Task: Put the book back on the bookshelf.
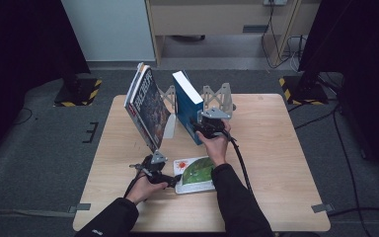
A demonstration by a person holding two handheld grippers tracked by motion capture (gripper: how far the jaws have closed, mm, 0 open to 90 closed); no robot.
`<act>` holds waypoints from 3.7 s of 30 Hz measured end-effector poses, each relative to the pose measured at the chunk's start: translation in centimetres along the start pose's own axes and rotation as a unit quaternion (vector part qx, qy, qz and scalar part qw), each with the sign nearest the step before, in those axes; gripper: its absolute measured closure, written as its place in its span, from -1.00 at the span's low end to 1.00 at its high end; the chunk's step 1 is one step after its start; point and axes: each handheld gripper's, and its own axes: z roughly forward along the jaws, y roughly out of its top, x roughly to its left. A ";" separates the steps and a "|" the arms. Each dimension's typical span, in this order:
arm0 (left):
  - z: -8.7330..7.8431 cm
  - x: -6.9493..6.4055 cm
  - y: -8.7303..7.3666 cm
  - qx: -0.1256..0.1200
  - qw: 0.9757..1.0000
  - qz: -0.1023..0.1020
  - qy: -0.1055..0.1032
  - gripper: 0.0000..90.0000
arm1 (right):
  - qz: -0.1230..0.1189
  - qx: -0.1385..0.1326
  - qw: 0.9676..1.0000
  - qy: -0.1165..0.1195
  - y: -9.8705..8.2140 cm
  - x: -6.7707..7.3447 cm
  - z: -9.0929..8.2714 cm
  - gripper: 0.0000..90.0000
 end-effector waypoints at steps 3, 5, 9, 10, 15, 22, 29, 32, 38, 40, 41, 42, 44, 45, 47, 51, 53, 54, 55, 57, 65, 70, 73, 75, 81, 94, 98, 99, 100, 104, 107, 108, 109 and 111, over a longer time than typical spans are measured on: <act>0.0 0.0 0.0 0.000 1.000 0.000 0.000 -1.00 | -0.010 0.004 1.000 -0.020 0.2 0.3 -0.1 0.37; 0.0 0.0 0.0 0.000 1.000 0.001 -0.001 -1.00 | -0.003 -0.004 1.000 -0.030 0.0 0.6 -0.1 0.37; 0.0 0.0 0.0 0.000 1.000 0.001 -0.001 -1.00 | 0.012 -0.005 0.999 -0.038 0.2 1.2 0.4 0.37; 0.0 0.0 0.0 0.000 1.000 0.001 -0.001 -1.00 | 0.014 -0.004 0.999 -0.039 0.2 1.4 0.5 0.37; 0.0 0.0 0.0 -0.001 1.000 0.000 -0.001 -1.00 | 0.019 0.001 0.999 -0.044 0.5 2.3 1.1 0.36; 0.0 0.0 0.0 -0.001 1.000 0.000 -0.001 -1.00 | 0.023 0.002 0.999 -0.049 0.6 3.0 1.3 0.32; 0.0 0.0 0.0 -0.001 1.000 0.000 -0.001 -1.00 | 0.012 0.008 1.000 0.003 0.0 2.0 0.6 0.15; 0.0 0.0 0.0 -0.001 1.000 0.000 -0.001 -1.00 | 0.016 0.006 1.000 0.016 -0.8 1.6 0.2 0.20; 0.1 0.0 0.0 -0.001 1.000 0.000 -0.001 -1.00 | -0.001 0.015 1.000 0.005 -0.6 2.2 0.2 0.30; 0.1 0.0 0.0 -0.001 1.000 0.000 -0.001 -1.00 | 0.007 0.014 1.000 0.002 -0.5 2.5 0.4 0.31; 0.1 0.0 0.0 -0.001 1.000 0.000 -0.001 -1.00 | 0.010 0.015 1.000 0.000 -0.4 2.7 0.4 0.31; 0.1 -0.1 0.0 -0.001 1.000 -0.001 -0.001 -1.00 | 0.013 0.016 1.000 0.000 -0.4 3.0 0.6 0.31; 0.1 -0.1 0.0 -0.001 1.000 -0.001 -0.001 -1.00 | 0.013 0.017 1.000 -0.001 -0.2 3.3 0.8 0.30; 0.1 -0.1 0.0 -0.001 1.000 -0.001 -0.001 -1.00 | 0.013 0.018 1.000 -0.001 -0.2 3.5 0.9 0.30; 0.1 -0.1 0.0 -0.001 1.000 -0.001 -0.001 -1.00 | 0.015 0.019 1.000 0.000 -0.2 3.8 1.0 0.28; 0.1 -0.1 0.0 -0.001 1.000 -0.001 -0.001 -1.00 | 0.019 0.015 1.000 0.012 -0.3 3.4 1.0 0.22; 0.1 -0.1 0.0 -0.001 1.000 -0.001 -0.001 -1.00 | 0.011 0.019 1.000 0.020 -0.4 3.2 0.9 0.17; 0.1 -0.1 0.0 -0.001 1.000 -0.001 -0.001 -1.00 | 0.009 0.022 0.999 0.026 -0.5 3.1 0.9 0.17; 0.1 -0.1 0.0 -0.001 1.000 -0.001 -0.001 -1.00 | 0.006 0.022 0.999 0.029 -0.7 3.0 0.8 0.17; 0.1 -0.1 0.0 -0.001 1.000 -0.001 -0.001 -1.00 | 0.001 0.030 0.999 0.035 -1.1 2.8 0.7 0.18; 0.1 -0.1 0.0 0.000 1.000 0.000 -0.001 -1.00 | -0.008 0.047 0.998 0.030 -1.4 3.2 1.0 0.24; 0.1 -0.1 0.0 -0.001 1.000 -0.001 -0.002 -1.00 | 0.008 0.046 0.999 0.025 -1.4 3.8 1.2 0.24; 0.1 -0.1 0.0 -0.001 1.000 -0.001 -0.002 -1.00 | 0.013 0.043 0.999 0.022 -1.3 4.1 1.4 0.24; 0.1 -0.1 0.0 -0.001 1.000 -0.001 -0.002 -1.00 | 0.020 0.043 0.999 0.024 -1.3 4.1 1.4 0.23; 0.1 -0.1 0.0 -0.001 1.000 -0.001 -0.002 -1.00 | 0.007 0.035 0.998 0.052 -2.0 3.0 1.1 0.20; 0.1 -0.1 0.0 -0.001 1.000 -0.001 -0.002 -1.00 | 0.020 0.061 0.997 0.044 -2.9 3.5 1.5 0.27; 0.1 -0.1 0.0 -0.001 1.000 -0.001 -0.002 -1.00 | 0.040 0.061 0.997 0.035 -2.8 4.0 1.5 0.27; 0.1 -0.1 0.0 -0.001 1.000 -0.001 -0.002 -1.00 | 0.044 0.062 0.997 0.034 -2.8 4.1 1.5 0.27; 0.1 -0.1 0.0 -0.001 1.000 -0.001 -0.002 -1.00 | 0.046 0.063 0.996 0.031 -2.7 4.2 1.5 0.27; 0.1 -0.1 0.0 -0.001 1.000 -0.001 -0.002 -1.00 | 0.042 0.060 0.997 0.033 -2.8 4.3 1.6 0.27; 0.1 -0.1 0.0 -0.001 1.000 -0.001 -0.002 -1.00 | 0.039 0.059 0.997 0.041 -2.8 3.9 1.6 0.24; 0.1 -0.1 0.0 -0.001 1.000 -0.001 -0.002 -1.00 | 0.036 0.057 0.997 0.045 -2.8 3.8 1.5 0.21; 0.1 -0.1 0.0 -0.001 1.000 -0.001 -0.002 -1.00 | 0.035 0.054 0.997 0.050 -2.7 3.6 1.4 0.18; 0.1 -0.1 0.0 -0.001 1.000 -0.001 -0.002 -1.00 | 0.032 0.048 0.997 0.058 -2.5 3.5 1.2 0.09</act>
